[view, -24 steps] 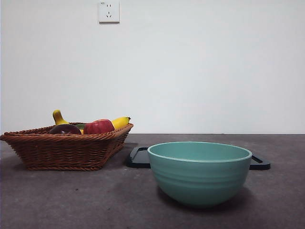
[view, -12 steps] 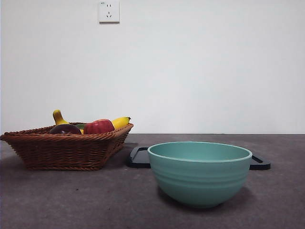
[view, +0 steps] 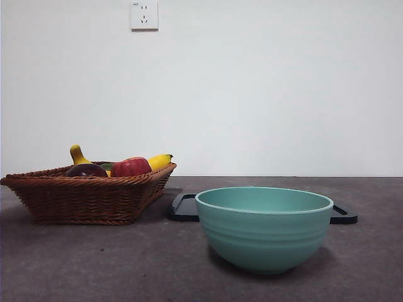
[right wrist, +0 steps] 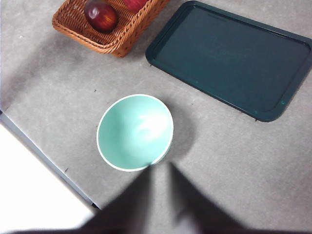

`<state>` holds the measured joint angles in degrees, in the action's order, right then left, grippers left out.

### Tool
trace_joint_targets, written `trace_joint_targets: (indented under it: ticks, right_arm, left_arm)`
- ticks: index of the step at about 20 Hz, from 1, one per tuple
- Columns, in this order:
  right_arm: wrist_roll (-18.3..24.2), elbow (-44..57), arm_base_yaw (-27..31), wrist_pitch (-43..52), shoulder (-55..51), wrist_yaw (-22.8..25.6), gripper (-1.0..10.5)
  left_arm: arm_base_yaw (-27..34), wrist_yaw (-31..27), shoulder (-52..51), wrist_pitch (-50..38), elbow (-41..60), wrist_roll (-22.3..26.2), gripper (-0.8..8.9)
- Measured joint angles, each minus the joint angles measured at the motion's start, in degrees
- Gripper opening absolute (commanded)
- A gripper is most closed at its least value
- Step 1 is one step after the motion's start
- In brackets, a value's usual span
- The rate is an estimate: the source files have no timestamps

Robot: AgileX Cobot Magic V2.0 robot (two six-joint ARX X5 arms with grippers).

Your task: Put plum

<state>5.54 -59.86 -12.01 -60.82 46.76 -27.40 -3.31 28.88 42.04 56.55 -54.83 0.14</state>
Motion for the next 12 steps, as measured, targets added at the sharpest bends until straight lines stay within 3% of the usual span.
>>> trace_joint_targets:
  ticks: [1, 2, 12]
  right_arm:
    - [0.0, 0.0, 0.0, 0.0, 0.0, 0.0, 3.7]
    - [-0.1, 0.0, 0.0, 0.0, 0.0, 0.0, 3.9]
    - [-0.2, 0.0, 0.0, 0.0, 0.0, 0.0, 3.9]
  left_arm:
    - [0.0, 0.0, 0.0, 0.0, 0.0, 0.0, 3.76]
    - [0.0, 0.0, 0.0, 0.0, 0.0, 0.0, 4.10]
    - [-0.8, 0.0, 0.3, -0.2, 0.0, -0.1, 4.15]
